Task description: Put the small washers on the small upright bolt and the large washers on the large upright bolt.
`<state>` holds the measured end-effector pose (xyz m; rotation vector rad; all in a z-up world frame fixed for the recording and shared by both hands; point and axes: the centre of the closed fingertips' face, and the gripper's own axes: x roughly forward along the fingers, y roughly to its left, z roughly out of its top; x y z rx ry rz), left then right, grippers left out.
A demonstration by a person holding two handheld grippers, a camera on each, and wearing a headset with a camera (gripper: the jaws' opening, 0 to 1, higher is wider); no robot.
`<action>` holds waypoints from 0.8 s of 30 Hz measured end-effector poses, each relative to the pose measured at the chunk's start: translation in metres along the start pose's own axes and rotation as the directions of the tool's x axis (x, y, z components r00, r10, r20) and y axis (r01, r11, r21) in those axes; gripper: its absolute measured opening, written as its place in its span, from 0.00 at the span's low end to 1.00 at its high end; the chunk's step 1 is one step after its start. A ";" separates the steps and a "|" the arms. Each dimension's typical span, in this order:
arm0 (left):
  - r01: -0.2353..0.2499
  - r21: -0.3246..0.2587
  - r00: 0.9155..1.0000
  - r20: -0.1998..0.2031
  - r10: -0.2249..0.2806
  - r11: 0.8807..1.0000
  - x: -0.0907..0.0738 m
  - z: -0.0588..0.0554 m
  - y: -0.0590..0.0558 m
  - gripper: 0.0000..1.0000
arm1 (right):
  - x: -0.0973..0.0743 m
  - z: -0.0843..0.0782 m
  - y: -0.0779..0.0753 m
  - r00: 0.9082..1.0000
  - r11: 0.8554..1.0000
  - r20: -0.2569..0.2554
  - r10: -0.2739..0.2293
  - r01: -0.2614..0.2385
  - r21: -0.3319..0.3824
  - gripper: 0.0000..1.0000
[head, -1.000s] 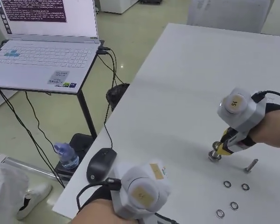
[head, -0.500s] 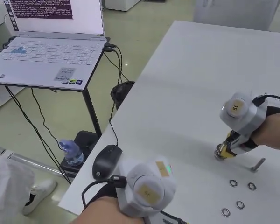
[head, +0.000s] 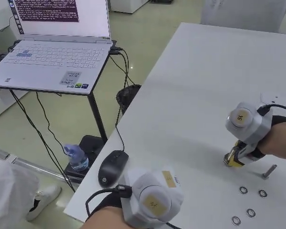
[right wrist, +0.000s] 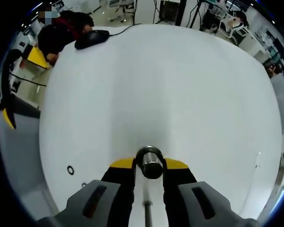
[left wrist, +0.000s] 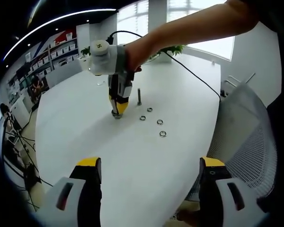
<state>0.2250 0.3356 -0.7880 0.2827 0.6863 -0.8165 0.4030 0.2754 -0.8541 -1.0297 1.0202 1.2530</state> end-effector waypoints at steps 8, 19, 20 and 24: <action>0.000 -0.011 1.000 0.003 0.000 1.000 0.000 0.001 0.000 0.84 | 0.001 -0.002 0.000 1.000 1.000 0.009 0.005 -0.005 0.019 0.23; 0.015 -0.022 1.000 -0.005 -0.015 1.000 0.001 -0.002 -0.006 0.81 | 0.004 -0.005 0.003 1.000 1.000 -0.005 0.014 -0.014 0.019 0.30; 0.016 -0.017 1.000 -0.005 -0.016 1.000 0.002 0.000 -0.008 0.81 | 0.005 -0.007 0.003 1.000 1.000 -0.011 0.009 -0.009 0.005 0.31; 0.022 -0.019 1.000 0.000 -0.022 1.000 0.003 0.002 -0.010 0.81 | -0.001 -0.006 0.001 1.000 1.000 0.017 0.001 -0.002 0.008 0.32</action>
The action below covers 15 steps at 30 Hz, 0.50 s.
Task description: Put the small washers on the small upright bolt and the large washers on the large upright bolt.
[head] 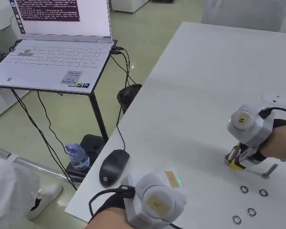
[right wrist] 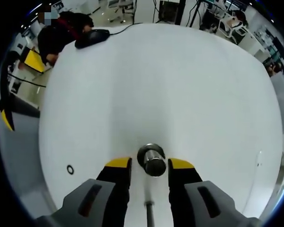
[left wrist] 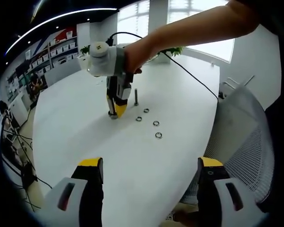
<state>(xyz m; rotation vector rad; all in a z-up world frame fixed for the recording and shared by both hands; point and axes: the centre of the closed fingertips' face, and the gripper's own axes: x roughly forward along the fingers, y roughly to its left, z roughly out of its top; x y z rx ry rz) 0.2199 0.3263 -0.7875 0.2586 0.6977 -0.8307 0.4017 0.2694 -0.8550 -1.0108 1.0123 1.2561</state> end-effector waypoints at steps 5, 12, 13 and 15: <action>0.004 0.002 1.000 -0.004 -0.004 1.000 0.002 0.001 -0.001 0.81 | -0.007 -0.002 -0.002 1.000 1.000 0.016 0.004 -0.004 0.001 0.34; 0.006 0.013 1.000 -0.009 -0.006 1.000 0.004 0.006 -0.001 0.81 | -0.023 -0.006 -0.003 0.999 1.000 0.033 -0.003 0.003 -0.016 0.34; 0.005 0.012 1.000 -0.009 -0.005 1.000 0.004 0.007 0.000 0.81 | -0.025 -0.006 -0.002 0.999 1.000 0.040 -0.001 0.002 -0.023 0.34; 0.005 0.011 1.000 -0.004 -0.005 1.000 0.005 0.008 0.000 0.80 | -0.028 -0.008 0.001 0.999 1.000 0.047 -0.002 0.003 -0.023 0.34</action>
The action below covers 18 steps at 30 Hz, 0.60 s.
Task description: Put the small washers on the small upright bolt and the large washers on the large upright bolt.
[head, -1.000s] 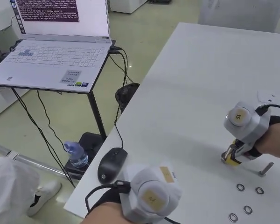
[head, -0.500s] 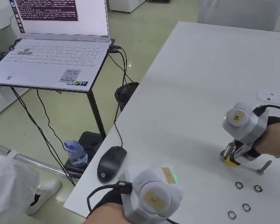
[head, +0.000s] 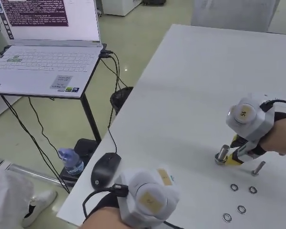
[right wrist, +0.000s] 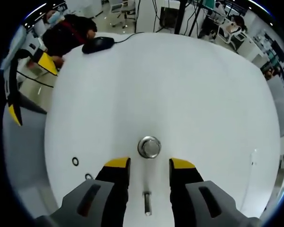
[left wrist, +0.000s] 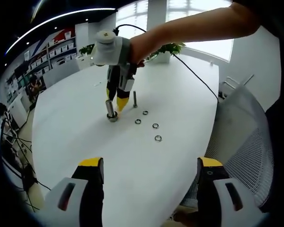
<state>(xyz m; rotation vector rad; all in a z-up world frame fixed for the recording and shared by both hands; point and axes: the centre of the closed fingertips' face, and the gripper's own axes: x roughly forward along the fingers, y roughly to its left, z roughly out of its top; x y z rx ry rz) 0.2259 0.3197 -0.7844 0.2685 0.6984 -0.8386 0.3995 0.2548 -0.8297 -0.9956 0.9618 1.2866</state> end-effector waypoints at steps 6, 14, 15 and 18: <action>-0.005 0.001 1.000 -0.004 0.005 1.000 0.001 0.001 0.000 0.80 | -0.008 -0.006 0.010 1.000 1.000 0.019 0.010 -0.009 -0.018 0.34; -0.012 0.012 1.000 0.002 0.012 1.000 0.001 0.005 -0.002 0.81 | -0.010 -0.015 0.021 0.999 1.000 0.046 0.015 -0.014 -0.017 0.34; -0.011 0.016 1.000 0.000 0.011 1.000 0.001 0.005 -0.002 0.81 | -0.009 -0.016 0.025 0.999 1.000 0.046 0.022 -0.021 -0.012 0.34; -0.012 0.013 1.000 0.005 0.012 1.000 0.002 0.008 -0.002 0.81 | -0.007 -0.019 0.034 0.998 0.999 0.054 0.032 -0.031 -0.016 0.34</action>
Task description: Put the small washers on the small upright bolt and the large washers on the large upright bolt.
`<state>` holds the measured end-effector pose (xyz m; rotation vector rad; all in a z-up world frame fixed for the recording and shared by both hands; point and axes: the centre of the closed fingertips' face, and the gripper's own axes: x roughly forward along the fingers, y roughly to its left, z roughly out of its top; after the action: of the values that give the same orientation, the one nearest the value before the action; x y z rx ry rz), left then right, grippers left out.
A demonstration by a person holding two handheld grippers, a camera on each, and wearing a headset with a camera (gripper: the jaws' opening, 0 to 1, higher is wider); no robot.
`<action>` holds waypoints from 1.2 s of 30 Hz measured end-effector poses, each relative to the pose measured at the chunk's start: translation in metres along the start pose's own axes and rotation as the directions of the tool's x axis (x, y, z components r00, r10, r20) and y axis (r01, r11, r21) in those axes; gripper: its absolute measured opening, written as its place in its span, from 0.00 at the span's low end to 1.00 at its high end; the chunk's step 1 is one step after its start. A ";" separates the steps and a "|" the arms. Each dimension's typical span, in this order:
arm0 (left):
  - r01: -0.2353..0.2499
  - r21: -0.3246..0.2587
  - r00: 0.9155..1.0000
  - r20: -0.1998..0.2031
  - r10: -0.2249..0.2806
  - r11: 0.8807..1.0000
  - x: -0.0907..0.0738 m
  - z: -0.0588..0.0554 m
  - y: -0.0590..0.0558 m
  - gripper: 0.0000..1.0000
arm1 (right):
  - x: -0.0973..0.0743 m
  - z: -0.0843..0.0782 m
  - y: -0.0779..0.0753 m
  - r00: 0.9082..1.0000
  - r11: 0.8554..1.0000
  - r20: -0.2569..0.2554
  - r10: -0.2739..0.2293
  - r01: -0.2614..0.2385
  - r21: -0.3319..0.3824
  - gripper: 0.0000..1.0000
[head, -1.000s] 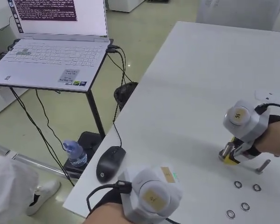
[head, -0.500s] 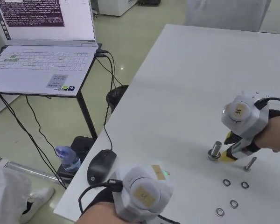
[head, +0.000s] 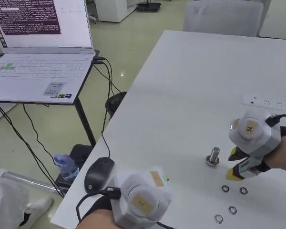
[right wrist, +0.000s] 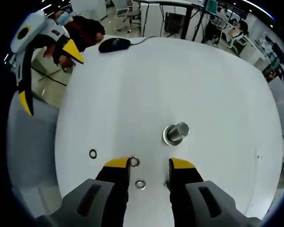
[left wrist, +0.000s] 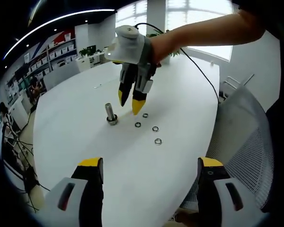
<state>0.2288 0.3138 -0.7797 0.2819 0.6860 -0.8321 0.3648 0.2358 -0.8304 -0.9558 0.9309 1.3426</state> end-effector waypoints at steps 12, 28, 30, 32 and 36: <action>0.004 0.002 1.000 0.010 -0.004 1.000 -0.003 0.003 0.000 0.80 | 0.016 -0.014 0.014 1.000 1.000 -0.008 0.013 -0.013 -0.016 0.32; 0.011 0.013 1.000 0.009 -0.011 1.000 0.000 -0.005 -0.003 0.81 | 0.039 -0.020 0.019 0.999 0.999 -0.032 0.031 -0.033 -0.043 0.25; 0.013 0.011 1.000 0.010 -0.013 1.000 0.000 -0.004 -0.004 0.81 | 0.040 -0.020 0.020 0.999 0.998 -0.040 0.029 -0.031 -0.050 0.24; 0.013 0.014 1.000 0.012 -0.013 1.000 0.000 -0.004 -0.004 0.82 | 0.041 -0.020 0.020 0.999 0.998 -0.047 0.024 -0.027 -0.056 0.24; 0.013 0.017 1.000 0.011 -0.013 1.000 0.000 -0.004 -0.003 0.82 | 0.041 -0.022 0.020 0.998 0.998 -0.056 0.023 -0.026 -0.055 0.23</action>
<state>0.2250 0.3136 -0.7827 0.2881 0.6716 -0.8517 0.3457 0.2297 -0.8768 -1.0315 0.9541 1.3748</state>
